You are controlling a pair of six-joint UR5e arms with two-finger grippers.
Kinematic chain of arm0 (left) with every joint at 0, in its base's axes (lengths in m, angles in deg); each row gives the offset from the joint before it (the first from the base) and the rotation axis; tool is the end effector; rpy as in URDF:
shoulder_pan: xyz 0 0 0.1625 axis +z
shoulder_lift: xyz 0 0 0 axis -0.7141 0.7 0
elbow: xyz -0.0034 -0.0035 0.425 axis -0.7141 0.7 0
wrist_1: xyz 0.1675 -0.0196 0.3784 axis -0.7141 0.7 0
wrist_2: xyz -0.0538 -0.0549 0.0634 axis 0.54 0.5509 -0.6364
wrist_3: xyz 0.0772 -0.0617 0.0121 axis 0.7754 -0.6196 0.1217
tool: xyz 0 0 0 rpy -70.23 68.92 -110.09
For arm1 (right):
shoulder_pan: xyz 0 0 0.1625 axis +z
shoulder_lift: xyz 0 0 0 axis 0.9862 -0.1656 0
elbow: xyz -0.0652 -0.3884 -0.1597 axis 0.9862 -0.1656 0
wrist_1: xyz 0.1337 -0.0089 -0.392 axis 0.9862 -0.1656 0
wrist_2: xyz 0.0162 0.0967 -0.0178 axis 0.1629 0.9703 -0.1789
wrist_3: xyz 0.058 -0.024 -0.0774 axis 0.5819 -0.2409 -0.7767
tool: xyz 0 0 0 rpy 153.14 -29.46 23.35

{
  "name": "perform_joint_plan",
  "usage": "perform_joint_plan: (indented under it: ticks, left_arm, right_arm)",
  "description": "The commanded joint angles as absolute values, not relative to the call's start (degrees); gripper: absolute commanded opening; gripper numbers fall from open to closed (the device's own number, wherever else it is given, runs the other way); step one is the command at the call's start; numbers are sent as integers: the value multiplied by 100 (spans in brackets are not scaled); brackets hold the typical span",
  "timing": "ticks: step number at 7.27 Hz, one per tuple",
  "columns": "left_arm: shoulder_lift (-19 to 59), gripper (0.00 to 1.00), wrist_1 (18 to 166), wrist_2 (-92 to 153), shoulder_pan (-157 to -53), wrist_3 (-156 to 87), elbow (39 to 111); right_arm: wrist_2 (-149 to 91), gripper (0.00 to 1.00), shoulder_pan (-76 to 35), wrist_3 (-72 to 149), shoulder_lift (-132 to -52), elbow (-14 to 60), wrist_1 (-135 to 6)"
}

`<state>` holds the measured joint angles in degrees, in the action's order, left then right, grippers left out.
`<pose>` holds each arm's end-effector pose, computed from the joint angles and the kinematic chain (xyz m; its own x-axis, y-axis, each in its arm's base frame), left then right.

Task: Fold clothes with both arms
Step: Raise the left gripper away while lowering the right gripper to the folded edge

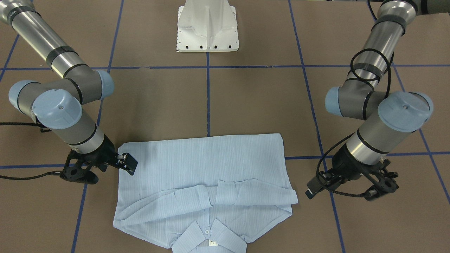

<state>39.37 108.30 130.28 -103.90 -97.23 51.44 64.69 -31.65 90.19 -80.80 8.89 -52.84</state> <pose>0.3333 -0.6960 0.3448 0.3755 -0.2505 -0.8923 0.4235 0.9028 -0.0753 -0.4092 -0.6019 0.3838 0.6049 0.1845 0.7746 -0.2539 0.9667 -0.0320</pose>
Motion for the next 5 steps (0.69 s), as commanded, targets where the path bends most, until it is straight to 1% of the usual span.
perform_joint_plan:
  ticks: [1,2,3,4,5]
  left_arm:
    - [3827,100,10820,13054,-10419,-9719,5272]
    - [3827,100,10820,13045,-10419,-9719,5281]
    - [3818,100,10820,13045,-10419,-9719,5290]
    - [3818,100,10820,13054,-10419,-9719,5290]
    - [3818,100,10820,13054,-10419,-9719,5290]
  right_arm:
    - [6450,100,-3414,9044,-8595,1395,-5313]
    - [6441,99,-3511,9044,-8622,1405,-5322]
    - [6423,95,-3590,9044,-8675,1405,-5322]
    - [6423,81,-3652,9044,-8684,1405,-5331]
    - [6467,30,-3643,9036,-8693,1405,-5339]
